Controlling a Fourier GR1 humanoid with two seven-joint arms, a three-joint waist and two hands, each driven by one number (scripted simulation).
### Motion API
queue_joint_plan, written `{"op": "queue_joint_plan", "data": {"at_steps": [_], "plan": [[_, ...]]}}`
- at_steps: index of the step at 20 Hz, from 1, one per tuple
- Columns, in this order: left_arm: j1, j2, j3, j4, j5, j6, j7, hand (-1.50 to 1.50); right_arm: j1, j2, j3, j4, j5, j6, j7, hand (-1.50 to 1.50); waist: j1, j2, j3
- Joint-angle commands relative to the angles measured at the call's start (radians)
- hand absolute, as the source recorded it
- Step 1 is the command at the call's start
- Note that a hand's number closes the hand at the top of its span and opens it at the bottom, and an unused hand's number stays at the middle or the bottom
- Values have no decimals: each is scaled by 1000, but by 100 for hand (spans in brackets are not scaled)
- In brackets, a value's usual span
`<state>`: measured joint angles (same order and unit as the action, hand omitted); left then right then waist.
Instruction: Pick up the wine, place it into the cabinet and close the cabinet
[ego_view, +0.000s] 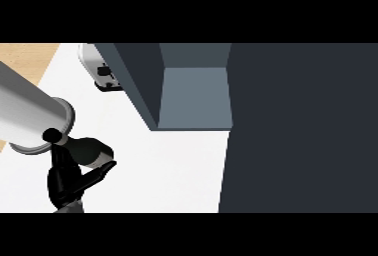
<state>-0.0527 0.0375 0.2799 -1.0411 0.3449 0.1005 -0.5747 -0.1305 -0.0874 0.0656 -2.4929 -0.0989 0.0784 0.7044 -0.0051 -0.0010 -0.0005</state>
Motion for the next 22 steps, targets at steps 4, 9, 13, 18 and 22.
{"op": "queue_joint_plan", "data": {"at_steps": [4, 9, 13, 18, 22], "plan": [[-87, 43, 52, 158, 46, -79, -89, -150, 71, 28, 46, -156, -10, -11, 32, -150, -3, 0, 0], [-102, 40, 34, 216, 55, -162, -132, 150, 78, -7, -22, -142, -98, 23, 38, -150, -4, 1, 0], [-121, 64, -10, 166, 13, -134, -85, 150, 69, 12, -22, -134, -83, 12, 24, -150, -1, -1, 0], [-51, 109, -80, 167, -42, -252, -106, 150, 54, 14, 1, -107, -38, 6, 24, -150, 3, -2, 1], [-50, 174, -166, 169, -84, -415, -66, 150, 58, 20, -2, -70, -44, 15, -15, -150, -1, -2, 1]]}}
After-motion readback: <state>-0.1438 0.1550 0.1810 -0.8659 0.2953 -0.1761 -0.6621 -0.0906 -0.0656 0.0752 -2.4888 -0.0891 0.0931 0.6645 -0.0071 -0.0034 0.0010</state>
